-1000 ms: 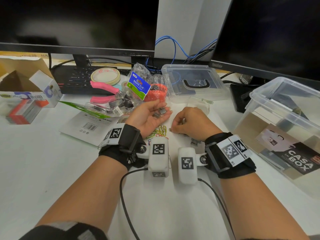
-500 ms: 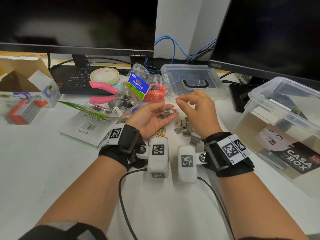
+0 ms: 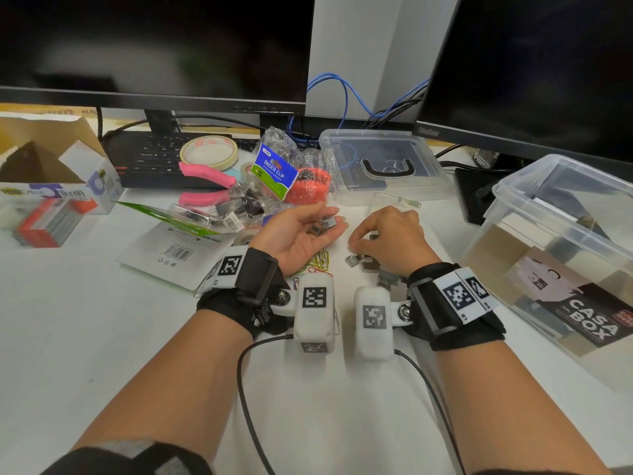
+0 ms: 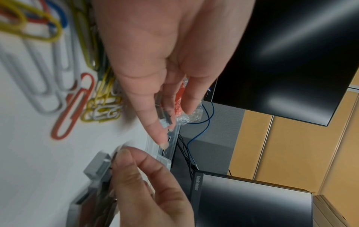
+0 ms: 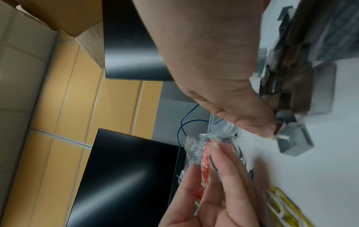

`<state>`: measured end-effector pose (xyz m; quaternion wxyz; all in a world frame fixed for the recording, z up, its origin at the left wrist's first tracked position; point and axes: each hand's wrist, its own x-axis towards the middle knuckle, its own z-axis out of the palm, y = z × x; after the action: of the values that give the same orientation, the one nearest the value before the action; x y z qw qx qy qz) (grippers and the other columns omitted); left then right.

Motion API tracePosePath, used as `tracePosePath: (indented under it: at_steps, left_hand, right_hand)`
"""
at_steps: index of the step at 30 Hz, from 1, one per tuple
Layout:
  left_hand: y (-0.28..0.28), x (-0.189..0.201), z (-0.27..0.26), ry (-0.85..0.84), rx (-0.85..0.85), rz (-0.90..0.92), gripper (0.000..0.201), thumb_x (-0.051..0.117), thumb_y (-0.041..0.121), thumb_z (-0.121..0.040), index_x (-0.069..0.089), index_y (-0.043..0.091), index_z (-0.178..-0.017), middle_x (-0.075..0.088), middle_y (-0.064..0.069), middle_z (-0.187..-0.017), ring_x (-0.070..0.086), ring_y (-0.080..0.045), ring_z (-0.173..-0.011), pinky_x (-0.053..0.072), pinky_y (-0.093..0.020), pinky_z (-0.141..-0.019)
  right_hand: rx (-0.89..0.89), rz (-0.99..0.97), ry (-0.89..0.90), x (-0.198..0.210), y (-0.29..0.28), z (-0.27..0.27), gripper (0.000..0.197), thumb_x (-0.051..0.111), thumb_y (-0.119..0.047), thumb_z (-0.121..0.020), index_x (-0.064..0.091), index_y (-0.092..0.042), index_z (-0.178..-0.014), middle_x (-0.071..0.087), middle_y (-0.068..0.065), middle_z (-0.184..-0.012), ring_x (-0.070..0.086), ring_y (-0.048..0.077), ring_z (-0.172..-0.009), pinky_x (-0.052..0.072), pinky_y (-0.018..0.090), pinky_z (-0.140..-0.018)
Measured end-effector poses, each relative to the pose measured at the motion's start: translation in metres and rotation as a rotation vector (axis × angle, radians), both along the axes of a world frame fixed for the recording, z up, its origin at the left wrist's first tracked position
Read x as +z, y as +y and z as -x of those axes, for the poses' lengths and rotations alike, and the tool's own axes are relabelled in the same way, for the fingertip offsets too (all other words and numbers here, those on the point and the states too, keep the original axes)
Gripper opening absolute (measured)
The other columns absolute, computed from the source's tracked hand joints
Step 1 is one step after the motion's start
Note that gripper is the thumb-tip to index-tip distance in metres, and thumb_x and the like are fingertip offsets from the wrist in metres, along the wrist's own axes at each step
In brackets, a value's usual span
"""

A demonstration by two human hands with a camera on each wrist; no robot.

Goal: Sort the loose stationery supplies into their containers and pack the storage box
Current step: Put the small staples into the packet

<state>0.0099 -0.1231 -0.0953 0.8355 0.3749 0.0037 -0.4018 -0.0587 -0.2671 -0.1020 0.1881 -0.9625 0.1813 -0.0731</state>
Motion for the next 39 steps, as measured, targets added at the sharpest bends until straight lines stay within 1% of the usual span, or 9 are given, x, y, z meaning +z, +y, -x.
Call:
tracePosePath:
  at_steps: [7, 13, 19, 22, 25, 27, 32, 35, 39]
  left_hand:
    - [-0.002, 0.0, 0.0, -0.069, -0.012, -0.049, 0.018, 0.046, 0.008, -0.097, 0.052, -0.005, -0.108, 0.056, -0.014, -0.097, 0.061, -0.027, -0.088, 0.054, -0.038, -0.078]
    - [-0.003, -0.001, 0.001, -0.094, -0.047, -0.056, 0.028, 0.048, 0.006, -0.096, 0.048, -0.01, -0.118, 0.052, -0.019, -0.108, 0.06, -0.033, -0.097, 0.059, -0.037, -0.073]
    - [-0.001, 0.002, 0.004, -0.086, -0.112, 0.007, 0.016, 0.046, 0.005, -0.096, 0.052, -0.007, -0.105, 0.056, -0.018, -0.107, 0.062, -0.034, -0.097, 0.057, -0.038, -0.078]
    - [-0.001, 0.001, 0.005, -0.087, -0.116, 0.004, 0.027, 0.047, 0.002, -0.095, 0.05, -0.012, -0.117, 0.053, -0.024, -0.121, 0.062, -0.033, -0.098, 0.058, -0.034, -0.076]
    - [0.001, 0.004, 0.008, -0.096, -0.102, -0.011, 0.017, 0.047, -0.005, -0.091, 0.056, -0.014, -0.102, 0.059, -0.024, -0.102, 0.063, -0.03, -0.093, 0.059, -0.029, -0.069]
    - [0.002, 0.004, 0.009, -0.12, -0.077, -0.039, 0.014, 0.047, -0.008, -0.091, 0.058, -0.013, -0.098, 0.061, -0.023, -0.094, 0.065, -0.027, -0.086, 0.059, -0.025, -0.065]
    - [-0.008, 0.013, 0.025, -0.187, -0.109, -0.115, 0.016, 0.045, -0.012, -0.09, 0.055, -0.016, -0.102, 0.063, -0.021, -0.089, 0.067, -0.024, -0.079, 0.058, -0.022, -0.066]
    - [-0.023, 0.037, 0.034, -0.289, -0.199, -0.138, 0.018, 0.046, -0.012, -0.089, 0.055, -0.016, -0.105, 0.068, -0.018, -0.08, 0.07, -0.02, -0.071, 0.058, -0.024, -0.069]
    - [-0.057, 0.086, 0.063, -0.499, -0.339, -0.162, 0.014, 0.048, -0.012, -0.089, 0.056, -0.015, -0.101, 0.063, -0.019, -0.084, 0.066, -0.021, -0.073, 0.058, -0.022, -0.066]
  right_hand:
    - [-0.046, -0.085, -0.104, 0.007, 0.003, 0.004, 0.009, 0.066, -0.031, -0.085, 0.069, -0.027, -0.077, 0.059, 0.0, -0.112, 0.036, 0.028, -0.114, 0.03, 0.034, -0.09]
    - [-0.065, -0.181, -0.39, 0.014, 0.008, 0.006, 0.01, 0.062, -0.031, -0.088, 0.067, -0.023, -0.088, 0.053, 0.001, -0.114, 0.036, 0.023, -0.117, 0.027, 0.028, -0.093]
    - [0.073, -0.274, -0.436, 0.012, 0.011, 0.006, 0.01, 0.063, -0.028, -0.088, 0.07, -0.021, -0.09, 0.051, -0.009, -0.109, 0.036, 0.015, -0.116, 0.022, 0.016, -0.081]
    - [0.069, -0.327, -0.476, 0.009, 0.009, 0.005, 0.012, 0.062, -0.029, -0.089, 0.071, -0.022, -0.092, 0.054, -0.008, -0.108, 0.041, 0.017, -0.116, 0.028, 0.023, -0.088]
    - [0.007, -0.382, -0.575, 0.01, 0.008, 0.007, 0.009, 0.062, -0.03, -0.089, 0.069, -0.025, -0.087, 0.058, -0.007, -0.1, 0.05, 0.019, -0.109, 0.038, 0.034, -0.093]
    - [-0.029, -0.399, -0.598, 0.016, 0.008, 0.013, 0.011, 0.061, -0.028, -0.09, 0.069, -0.021, -0.087, 0.056, -0.01, -0.094, 0.051, 0.012, -0.101, 0.041, 0.032, -0.089]
    - [-0.098, -0.228, -0.562, 0.043, -0.003, 0.047, 0.013, 0.059, -0.028, -0.091, 0.069, -0.02, -0.094, 0.056, -0.005, -0.1, 0.049, 0.018, -0.106, 0.042, 0.038, -0.092]
    - [-0.135, -0.112, -0.587, 0.07, -0.012, 0.072, 0.015, 0.057, -0.026, -0.092, 0.069, -0.018, -0.097, 0.056, -0.002, -0.1, 0.049, 0.012, -0.096, 0.04, 0.029, -0.087]
    - [-0.238, 0.064, -0.656, 0.102, -0.03, 0.12, 0.016, 0.056, -0.022, -0.091, 0.07, -0.016, -0.096, 0.054, -0.007, -0.093, 0.048, 0.007, -0.088, 0.037, 0.022, -0.081]
